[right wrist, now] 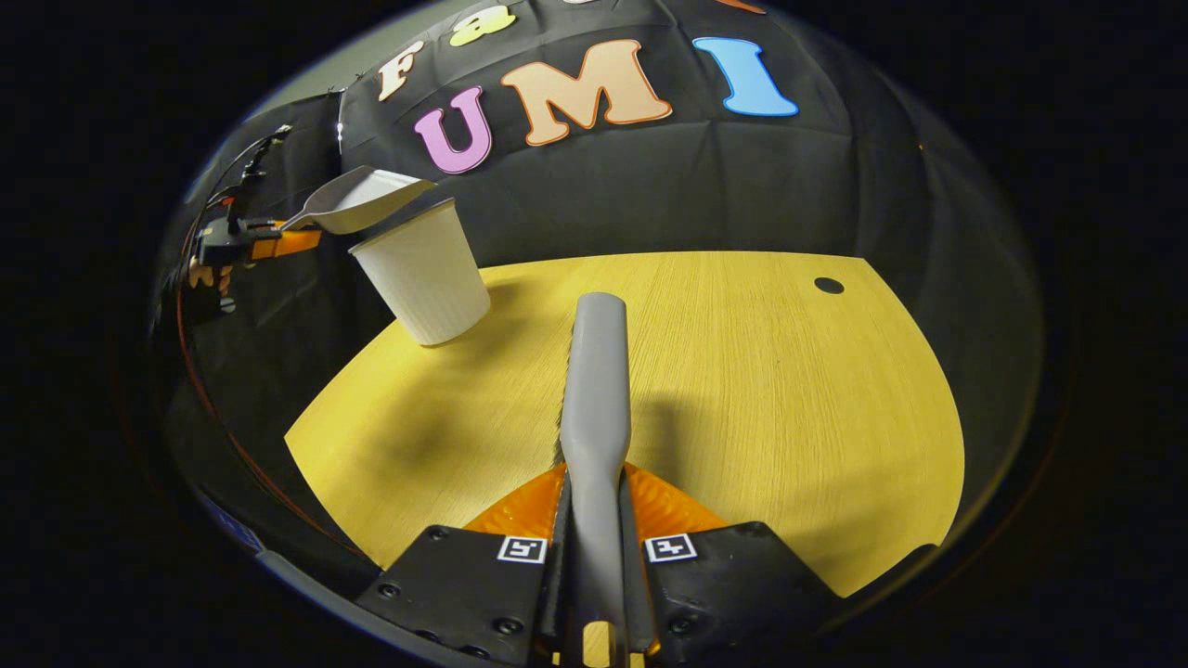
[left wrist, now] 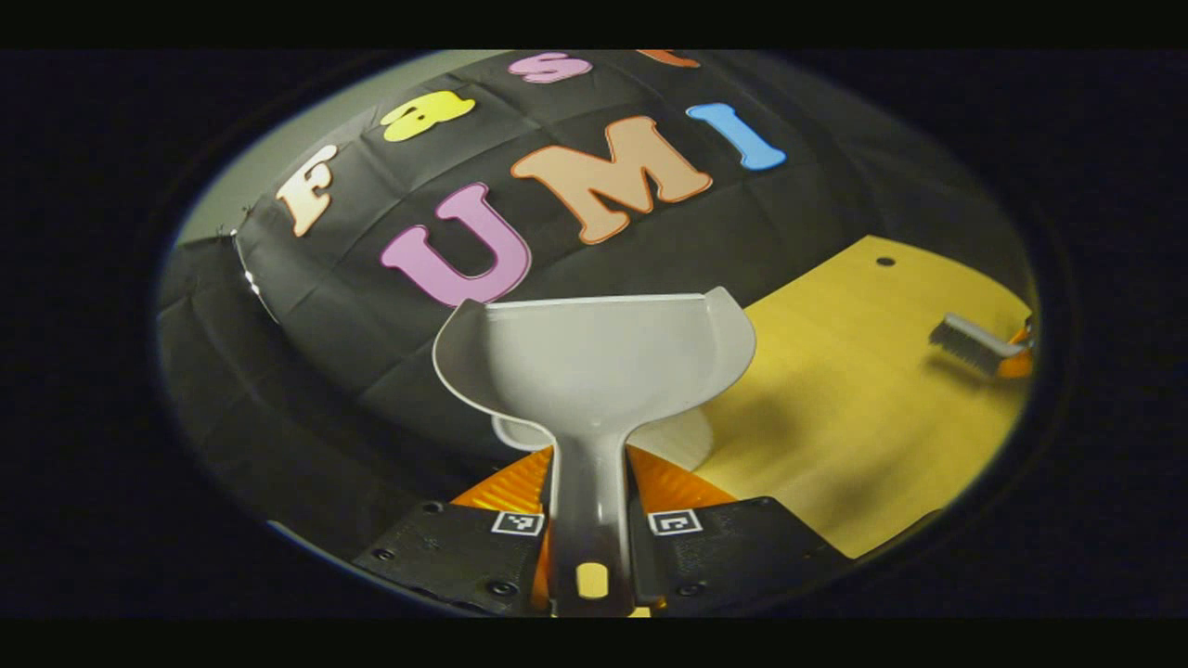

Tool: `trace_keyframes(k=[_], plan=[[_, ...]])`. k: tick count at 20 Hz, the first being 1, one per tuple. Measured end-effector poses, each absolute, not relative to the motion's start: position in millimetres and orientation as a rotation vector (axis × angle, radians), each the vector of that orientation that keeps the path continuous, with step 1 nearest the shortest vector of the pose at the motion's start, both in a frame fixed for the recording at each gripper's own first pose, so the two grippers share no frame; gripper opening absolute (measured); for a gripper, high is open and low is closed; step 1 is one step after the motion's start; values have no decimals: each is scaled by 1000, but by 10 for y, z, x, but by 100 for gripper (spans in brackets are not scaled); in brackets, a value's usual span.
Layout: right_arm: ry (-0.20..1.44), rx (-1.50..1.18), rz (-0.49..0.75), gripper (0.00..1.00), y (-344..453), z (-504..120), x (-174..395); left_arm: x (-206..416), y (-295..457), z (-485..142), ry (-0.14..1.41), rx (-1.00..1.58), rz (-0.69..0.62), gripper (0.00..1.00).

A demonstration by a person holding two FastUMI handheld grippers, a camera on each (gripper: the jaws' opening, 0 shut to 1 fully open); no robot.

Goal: Pick up the small broom and dustpan from the desktop, sweep the trash into the dustpan with the broom, and then empty the trash into the garbage bin.

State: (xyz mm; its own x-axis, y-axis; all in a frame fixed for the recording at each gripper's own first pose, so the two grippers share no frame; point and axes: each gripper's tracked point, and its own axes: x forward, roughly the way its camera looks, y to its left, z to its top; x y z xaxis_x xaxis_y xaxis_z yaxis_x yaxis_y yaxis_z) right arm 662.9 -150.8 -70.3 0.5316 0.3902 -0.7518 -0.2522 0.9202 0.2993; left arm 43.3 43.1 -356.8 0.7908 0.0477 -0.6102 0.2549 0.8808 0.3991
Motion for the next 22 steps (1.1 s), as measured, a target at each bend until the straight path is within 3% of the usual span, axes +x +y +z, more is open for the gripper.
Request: trace_keyframes(k=[4, 12, 17, 22], plan=[[941, 161, 320, 23, -1516, -708, 6624, -38, -208, -3866, 675, 336, -169, 28], [1047, 96, 129, 23, -1566, -1090, 6485, -992, -750, -4951, 925, 133, -195, 27], [1117, 36, 110, 23, -1466, -1270, 6637, -1008, -594, -5351, 1031, 140, -140, 27], [1151, -23, 104, 23, -1360, -1220, 6688, -981, -600, -5340, 1089, 138, -123, 28]])
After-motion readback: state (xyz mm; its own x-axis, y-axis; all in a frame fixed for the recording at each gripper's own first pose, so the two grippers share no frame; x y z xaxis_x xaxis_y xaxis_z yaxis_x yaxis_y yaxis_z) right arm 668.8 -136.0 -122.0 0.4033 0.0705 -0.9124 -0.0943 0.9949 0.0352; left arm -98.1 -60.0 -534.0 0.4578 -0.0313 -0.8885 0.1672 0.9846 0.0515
